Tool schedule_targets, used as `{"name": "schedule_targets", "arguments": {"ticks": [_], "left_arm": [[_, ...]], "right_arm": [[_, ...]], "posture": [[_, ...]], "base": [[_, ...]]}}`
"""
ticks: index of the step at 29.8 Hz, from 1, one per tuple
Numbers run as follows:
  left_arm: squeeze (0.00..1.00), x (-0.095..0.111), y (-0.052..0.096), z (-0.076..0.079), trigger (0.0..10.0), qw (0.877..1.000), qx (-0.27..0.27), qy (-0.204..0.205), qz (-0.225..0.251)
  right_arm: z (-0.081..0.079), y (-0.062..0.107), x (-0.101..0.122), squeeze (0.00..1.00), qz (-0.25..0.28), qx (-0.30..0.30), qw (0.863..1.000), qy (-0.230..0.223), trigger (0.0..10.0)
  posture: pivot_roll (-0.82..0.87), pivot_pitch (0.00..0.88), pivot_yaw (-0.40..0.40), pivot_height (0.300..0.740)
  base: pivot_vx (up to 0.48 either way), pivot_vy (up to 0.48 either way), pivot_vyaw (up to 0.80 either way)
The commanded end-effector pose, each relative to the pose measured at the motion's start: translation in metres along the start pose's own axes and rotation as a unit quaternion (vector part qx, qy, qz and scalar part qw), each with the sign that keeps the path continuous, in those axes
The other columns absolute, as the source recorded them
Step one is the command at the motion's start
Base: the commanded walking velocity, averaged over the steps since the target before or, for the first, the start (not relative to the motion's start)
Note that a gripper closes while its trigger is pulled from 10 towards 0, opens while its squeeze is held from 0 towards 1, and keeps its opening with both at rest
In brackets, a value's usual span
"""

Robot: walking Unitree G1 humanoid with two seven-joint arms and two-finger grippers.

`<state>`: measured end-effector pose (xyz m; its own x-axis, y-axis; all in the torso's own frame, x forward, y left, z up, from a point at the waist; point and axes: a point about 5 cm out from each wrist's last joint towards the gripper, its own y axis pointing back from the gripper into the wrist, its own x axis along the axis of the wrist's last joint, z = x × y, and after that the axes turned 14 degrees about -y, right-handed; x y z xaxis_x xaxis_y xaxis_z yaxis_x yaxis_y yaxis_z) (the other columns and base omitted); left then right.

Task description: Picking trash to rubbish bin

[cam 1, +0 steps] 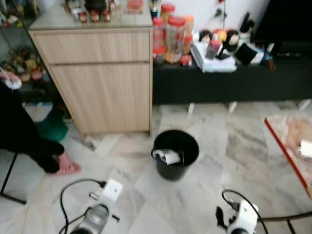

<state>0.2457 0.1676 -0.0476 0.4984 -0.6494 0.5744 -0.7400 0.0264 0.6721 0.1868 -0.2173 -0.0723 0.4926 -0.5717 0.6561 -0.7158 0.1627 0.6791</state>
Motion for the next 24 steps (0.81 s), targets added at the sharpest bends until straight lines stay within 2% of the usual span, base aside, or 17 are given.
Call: {"name": "schedule_targets", "arguments": {"ticks": [1,24], "left_arm": [[0.00,-0.0115,0.0022,-0.0050,10.0,1.000,0.005,-0.003,-0.018],[0.00,-0.0132,0.0030,-0.0013,10.0,1.000,0.002,-0.003,-0.019]], "right_arm": [[-0.0048,0.0001,-0.0047,0.00,-0.008,0.006,1.000,-0.002,10.0],[0.0019,0.0023,-0.0098,0.00,-0.025,-0.001,1.000,0.002,10.0]], "posture": [[0.07,0.100,-0.078,0.740],[0.07,0.064,-0.083,0.740]], "base": [[0.334,0.000,0.00],[0.335,0.000,0.00]]}}
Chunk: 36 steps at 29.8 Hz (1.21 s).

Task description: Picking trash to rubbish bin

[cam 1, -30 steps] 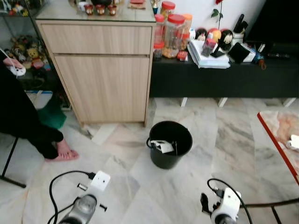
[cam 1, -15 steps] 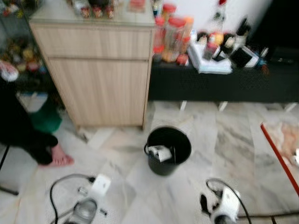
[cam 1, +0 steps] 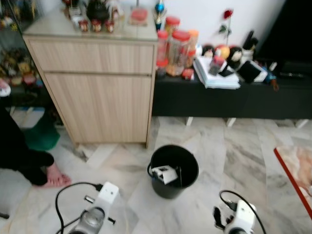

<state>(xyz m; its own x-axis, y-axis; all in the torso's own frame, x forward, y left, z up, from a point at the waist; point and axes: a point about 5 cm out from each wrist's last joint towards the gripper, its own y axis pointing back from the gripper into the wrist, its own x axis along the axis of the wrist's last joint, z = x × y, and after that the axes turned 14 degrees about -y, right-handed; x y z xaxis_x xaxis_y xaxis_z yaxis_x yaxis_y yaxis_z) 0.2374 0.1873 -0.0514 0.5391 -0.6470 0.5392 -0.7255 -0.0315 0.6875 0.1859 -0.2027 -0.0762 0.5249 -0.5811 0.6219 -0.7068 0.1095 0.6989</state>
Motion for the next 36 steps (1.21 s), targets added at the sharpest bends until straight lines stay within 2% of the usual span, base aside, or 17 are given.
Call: {"name": "schedule_targets", "arguments": {"ticks": [1,36], "left_arm": [[0.00,0.0062,-0.0006,0.0084,10.0,1.000,-0.013,-0.005,0.008],[0.00,0.0118,-0.0021,0.0056,10.0,1.000,-0.005,0.006,0.013]], "right_arm": [[0.0121,0.0026,0.0009,0.00,-0.002,-0.017,1.000,0.003,10.0],[0.0177,0.0036,-0.0012,0.00,-0.019,-0.025,1.000,0.000,10.0]], "posture": [[0.07,0.064,-0.083,0.740],[0.07,0.104,-0.100,0.740]], "base": [[0.334,0.000,0.00],[0.333,0.000,0.00]]}}
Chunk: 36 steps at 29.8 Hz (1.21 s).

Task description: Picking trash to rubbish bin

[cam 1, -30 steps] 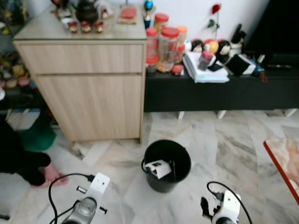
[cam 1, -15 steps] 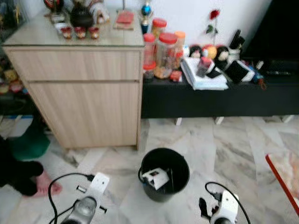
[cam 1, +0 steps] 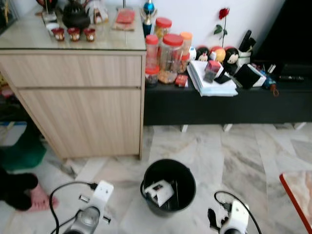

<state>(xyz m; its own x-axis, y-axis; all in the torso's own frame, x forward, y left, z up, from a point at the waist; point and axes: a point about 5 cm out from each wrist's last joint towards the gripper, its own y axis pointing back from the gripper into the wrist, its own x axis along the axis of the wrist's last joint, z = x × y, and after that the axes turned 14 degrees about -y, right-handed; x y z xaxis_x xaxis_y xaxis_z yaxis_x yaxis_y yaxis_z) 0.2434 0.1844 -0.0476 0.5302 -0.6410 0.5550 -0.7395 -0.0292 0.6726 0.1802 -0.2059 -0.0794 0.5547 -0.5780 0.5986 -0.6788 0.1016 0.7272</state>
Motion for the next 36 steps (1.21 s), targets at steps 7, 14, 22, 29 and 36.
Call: {"name": "schedule_targets", "arguments": {"ticks": [7,14,22,29,36], "left_arm": [[0.00,0.005,0.000,0.008,10.0,1.000,-0.011,0.003,0.005],[0.00,0.007,-0.001,0.010,10.0,1.000,-0.012,0.006,0.007],[0.00,0.009,-0.001,0.011,10.0,1.000,-0.011,0.007,0.008],[0.00,0.012,-0.002,0.008,10.0,1.000,-0.008,0.007,0.014],[0.00,0.027,-0.004,0.003,10.0,0.999,-0.011,0.006,0.046]], "right_arm": [[0.012,0.002,0.005,0.00,0.002,-0.008,1.000,-0.002,10.0],[0.017,0.003,0.011,0.00,0.008,-0.002,1.000,0.013,10.0],[0.016,0.002,0.022,0.00,0.014,0.028,0.997,0.070,10.0],[-0.009,-0.004,0.055,0.00,0.075,0.082,0.971,0.210,10.0],[-0.051,-0.001,0.098,0.00,0.170,0.190,0.939,0.232,10.0]], "posture": [[0.07,0.106,-0.104,0.740],[0.07,0.112,-0.111,0.740],[0.07,0.115,-0.114,0.740],[0.07,0.120,-0.119,0.740],[0.05,0.122,-0.116,0.740]], "base": [[0.333,0.000,-0.43],[0.334,0.000,0.00],[0.335,0.000,0.00],[0.331,0.000,0.00],[0.084,0.000,0.00]]}}
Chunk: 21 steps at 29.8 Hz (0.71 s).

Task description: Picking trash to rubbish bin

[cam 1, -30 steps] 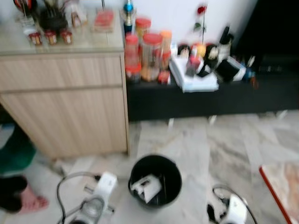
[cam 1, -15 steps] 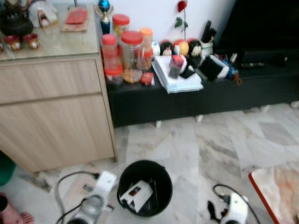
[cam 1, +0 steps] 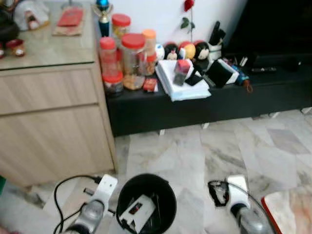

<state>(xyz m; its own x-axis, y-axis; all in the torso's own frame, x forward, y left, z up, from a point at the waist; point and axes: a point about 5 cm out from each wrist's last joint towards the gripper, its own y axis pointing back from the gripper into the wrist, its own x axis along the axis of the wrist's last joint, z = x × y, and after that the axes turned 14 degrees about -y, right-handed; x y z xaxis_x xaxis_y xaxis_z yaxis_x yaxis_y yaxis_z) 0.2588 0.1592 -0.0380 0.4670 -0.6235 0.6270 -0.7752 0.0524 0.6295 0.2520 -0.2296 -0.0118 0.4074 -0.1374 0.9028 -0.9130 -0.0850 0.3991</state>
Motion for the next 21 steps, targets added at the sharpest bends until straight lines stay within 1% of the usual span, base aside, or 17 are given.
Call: {"name": "schedule_targets", "arguments": {"ticks": [1,4,5,6,7,8,9,10,11,12,13,14,15,17,21], "left_arm": [[0.00,0.001,-0.001,-0.007,10.0,1.000,0.007,-0.001,0.003],[0.00,0.012,-0.003,-0.011,10.0,1.000,0.011,-0.001,0.020],[0.00,0.023,-0.005,-0.015,10.0,0.999,0.012,0.001,0.039],[0.00,0.023,-0.005,-0.015,10.0,0.999,0.012,0.001,0.039],[0.00,0.032,-0.007,-0.017,10.0,0.998,0.013,0.003,0.054],[0.00,0.041,-0.008,-0.019,10.0,0.998,0.013,0.007,0.066],[0.00,0.041,-0.008,-0.019,10.0,0.998,0.013,0.007,0.066],[0.00,0.046,-0.009,-0.020,10.0,0.997,0.013,0.013,0.074],[0.00,0.054,-0.010,-0.020,10.0,0.996,0.011,0.017,0.086],[0.00,0.054,-0.010,-0.020,10.0,0.996,0.011,0.017,0.086],[0.00,0.061,-0.011,-0.019,10.0,0.995,0.007,0.016,0.094],[0.00,0.064,-0.011,-0.018,10.0,0.995,0.005,0.018,0.097],[0.00,0.069,-0.011,-0.015,10.0,0.995,0.001,0.008,0.103],[0.00,0.075,-0.012,-0.012,10.0,0.994,-0.004,0.004,0.111],[0.00,0.081,-0.011,-0.001,10.0,0.993,-0.020,-0.006,0.118]], "right_arm": [[-0.013,-0.007,0.013,0.00,0.026,0.032,0.999,0.012,10.0],[-0.018,-0.013,0.021,0.00,0.031,0.037,0.998,0.028,10.0],[-0.020,-0.017,0.027,0.00,0.029,0.038,0.999,0.026,10.0],[-0.020,-0.017,0.027,0.00,0.029,0.038,0.999,0.026,10.0],[-0.022,-0.020,0.032,0.00,0.030,0.042,0.998,0.026,10.0],[-0.027,-0.022,0.040,0.00,0.037,0.056,0.997,0.026,10.0],[-0.027,-0.022,0.040,0.00,0.037,0.056,0.997,0.026,10.0],[-0.031,-0.023,0.044,0.00,0.041,0.071,0.996,0.022,10.0],[-0.039,-0.023,0.052,0.00,0.047,0.097,0.994,0.032,10.0],[-0.039,-0.023,0.052,0.00,0.047,0.097,0.994,0.032,10.0],[-0.046,-0.023,0.057,0.00,0.044,0.115,0.991,0.051,10.0],[-0.049,-0.023,0.059,0.00,0.041,0.118,0.990,0.059,10.0],[-0.054,-0.022,0.064,0.00,0.043,0.118,0.990,0.062,10.0],[-0.062,-0.021,0.068,0.00,0.032,0.119,0.990,0.063,10.0],[-0.075,-0.018,0.063,0.00,0.002,0.114,0.991,0.069,10.0]], "posture": [[0.05,0.121,-0.115,0.740],[0.05,0.123,-0.115,0.740],[0.05,0.123,-0.115,0.740],[0.05,0.123,-0.115,0.740],[0.05,0.128,-0.120,0.740],[0.04,0.129,-0.120,0.740],[0.04,0.129,-0.120,0.740],[0.04,0.129,-0.120,0.740],[0.03,0.133,-0.125,0.740],[0.03,0.133,-0.125,0.740],[0.03,0.138,-0.130,0.740],[0.02,0.141,-0.134,0.740],[0.01,0.150,-0.139,0.740],[0.00,0.155,-0.146,0.740],[-0.02,0.171,-0.161,0.740]], "base": [[0.000,0.000,0.00],[0.000,0.000,0.00],[0.000,0.000,0.00],[0.000,0.000,0.00],[0.000,0.000,0.00],[0.000,0.000,0.00],[0.000,0.000,0.00],[0.000,0.000,0.00],[0.000,0.000,0.00],[0.000,0.000,0.00],[0.000,0.000,0.00],[0.000,0.000,0.00],[0.000,0.000,0.00],[0.000,0.000,0.00],[0.000,0.000,0.00]]}}
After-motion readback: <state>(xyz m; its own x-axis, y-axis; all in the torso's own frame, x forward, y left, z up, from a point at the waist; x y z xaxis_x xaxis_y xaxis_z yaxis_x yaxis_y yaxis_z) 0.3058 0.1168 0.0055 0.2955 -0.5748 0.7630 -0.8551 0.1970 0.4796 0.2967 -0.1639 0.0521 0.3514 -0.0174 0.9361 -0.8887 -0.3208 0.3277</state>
